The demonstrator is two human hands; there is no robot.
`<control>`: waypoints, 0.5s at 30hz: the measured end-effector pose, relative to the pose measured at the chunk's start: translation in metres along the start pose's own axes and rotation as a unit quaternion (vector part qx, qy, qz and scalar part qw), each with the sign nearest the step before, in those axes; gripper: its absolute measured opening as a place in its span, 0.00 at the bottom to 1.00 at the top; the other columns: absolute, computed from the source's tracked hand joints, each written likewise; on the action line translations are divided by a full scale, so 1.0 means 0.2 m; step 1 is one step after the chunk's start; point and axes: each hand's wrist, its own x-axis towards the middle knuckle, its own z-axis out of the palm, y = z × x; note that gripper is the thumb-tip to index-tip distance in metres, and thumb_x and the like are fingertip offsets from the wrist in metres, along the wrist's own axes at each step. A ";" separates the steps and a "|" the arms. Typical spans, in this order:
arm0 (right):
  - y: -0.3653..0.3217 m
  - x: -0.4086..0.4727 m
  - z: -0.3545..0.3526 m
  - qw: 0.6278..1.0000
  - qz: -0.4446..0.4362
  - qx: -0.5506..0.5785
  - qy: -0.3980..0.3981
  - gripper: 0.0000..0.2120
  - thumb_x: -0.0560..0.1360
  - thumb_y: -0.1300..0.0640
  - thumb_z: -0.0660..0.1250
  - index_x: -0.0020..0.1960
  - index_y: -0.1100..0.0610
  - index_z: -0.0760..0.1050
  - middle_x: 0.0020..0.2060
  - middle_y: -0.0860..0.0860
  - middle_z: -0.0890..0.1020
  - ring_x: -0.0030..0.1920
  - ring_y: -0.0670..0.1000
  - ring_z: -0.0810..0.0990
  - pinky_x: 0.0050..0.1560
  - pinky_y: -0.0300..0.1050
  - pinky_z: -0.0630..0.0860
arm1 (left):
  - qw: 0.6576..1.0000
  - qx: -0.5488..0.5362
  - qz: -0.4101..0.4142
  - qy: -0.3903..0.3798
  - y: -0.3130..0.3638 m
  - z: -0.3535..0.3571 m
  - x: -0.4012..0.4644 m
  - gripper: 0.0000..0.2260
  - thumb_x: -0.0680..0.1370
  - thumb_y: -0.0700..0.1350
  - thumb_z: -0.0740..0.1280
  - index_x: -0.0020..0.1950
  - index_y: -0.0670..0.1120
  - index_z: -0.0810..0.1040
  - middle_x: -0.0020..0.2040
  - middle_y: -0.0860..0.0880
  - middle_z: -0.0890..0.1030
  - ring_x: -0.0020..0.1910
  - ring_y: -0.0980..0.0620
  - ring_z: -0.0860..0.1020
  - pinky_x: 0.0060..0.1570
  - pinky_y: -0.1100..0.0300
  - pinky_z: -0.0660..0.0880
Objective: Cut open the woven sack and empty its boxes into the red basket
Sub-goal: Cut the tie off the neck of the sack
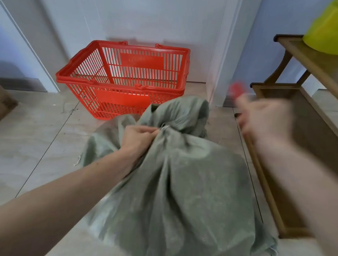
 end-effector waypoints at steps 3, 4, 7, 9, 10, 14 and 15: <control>-0.08 0.08 -0.07 1.000 -0.002 0.022 0.003 0.19 0.74 0.39 0.69 0.36 0.54 0.81 0.29 0.49 0.83 0.27 0.47 0.80 0.45 0.54 0.82 | 1.000 -0.008 -0.010 -0.011 -0.02 -0.02 -0.02 0.07 0.74 0.40 0.76 0.50 0.42 0.87 0.45 0.44 0.87 0.48 0.48 0.85 0.57 0.49 0.81; -0.08 0.04 -0.01 0.998 -0.032 -0.031 -0.037 0.18 0.75 0.41 0.68 0.35 0.53 0.81 0.27 0.47 0.82 0.25 0.46 0.79 0.42 0.50 0.81 | 0.999 -0.017 0.000 -0.030 0.00 0.00 -0.03 0.07 0.74 0.41 0.75 0.51 0.43 0.87 0.46 0.45 0.87 0.49 0.48 0.85 0.55 0.51 0.82; -0.10 -0.03 0.09 0.992 -0.057 -0.078 -0.077 0.21 0.76 0.42 0.67 0.30 0.53 0.80 0.21 0.45 0.79 0.22 0.44 0.77 0.38 0.45 0.77 | 0.995 -0.047 0.007 -0.082 0.08 0.07 -0.05 0.07 0.77 0.45 0.73 0.53 0.45 0.87 0.48 0.47 0.87 0.50 0.49 0.85 0.52 0.56 0.81; -0.10 0.00 0.09 0.992 -0.050 -0.079 -0.083 0.22 0.76 0.41 0.67 0.29 0.53 0.80 0.19 0.42 0.78 0.21 0.43 0.76 0.36 0.44 0.75 | 0.993 -0.073 -0.017 -0.095 0.08 0.07 -0.05 0.09 0.77 0.48 0.72 0.53 0.44 0.86 0.48 0.45 0.87 0.49 0.47 0.84 0.52 0.54 0.81; -0.10 0.00 0.09 0.992 -0.044 -0.083 -0.090 0.22 0.76 0.41 0.66 0.30 0.53 0.80 0.18 0.42 0.77 0.22 0.43 0.77 0.35 0.43 0.73 | 0.991 -0.087 -0.029 -0.100 0.09 0.06 -0.05 0.12 0.77 0.50 0.72 0.54 0.43 0.85 0.49 0.42 0.86 0.49 0.45 0.84 0.53 0.52 0.81; -0.08 -0.04 0.18 0.985 -0.063 -0.090 -0.133 0.23 0.76 0.38 0.64 0.34 0.54 0.81 0.23 0.46 0.81 0.29 0.47 0.82 0.41 0.48 0.79 | 0.992 -0.075 -0.024 -0.097 0.15 0.04 -0.08 0.16 0.72 0.51 0.76 0.55 0.44 0.83 0.50 0.42 0.86 0.48 0.46 0.84 0.50 0.53 0.82; -0.08 -0.04 0.19 0.984 -0.059 -0.081 -0.146 0.25 0.75 0.35 0.63 0.36 0.55 0.81 0.27 0.49 0.82 0.31 0.50 0.82 0.44 0.51 0.80 | 0.993 -0.065 -0.018 -0.099 0.16 0.04 -0.09 0.17 0.70 0.47 0.79 0.56 0.46 0.82 0.49 0.44 0.87 0.47 0.47 0.85 0.46 0.55 0.83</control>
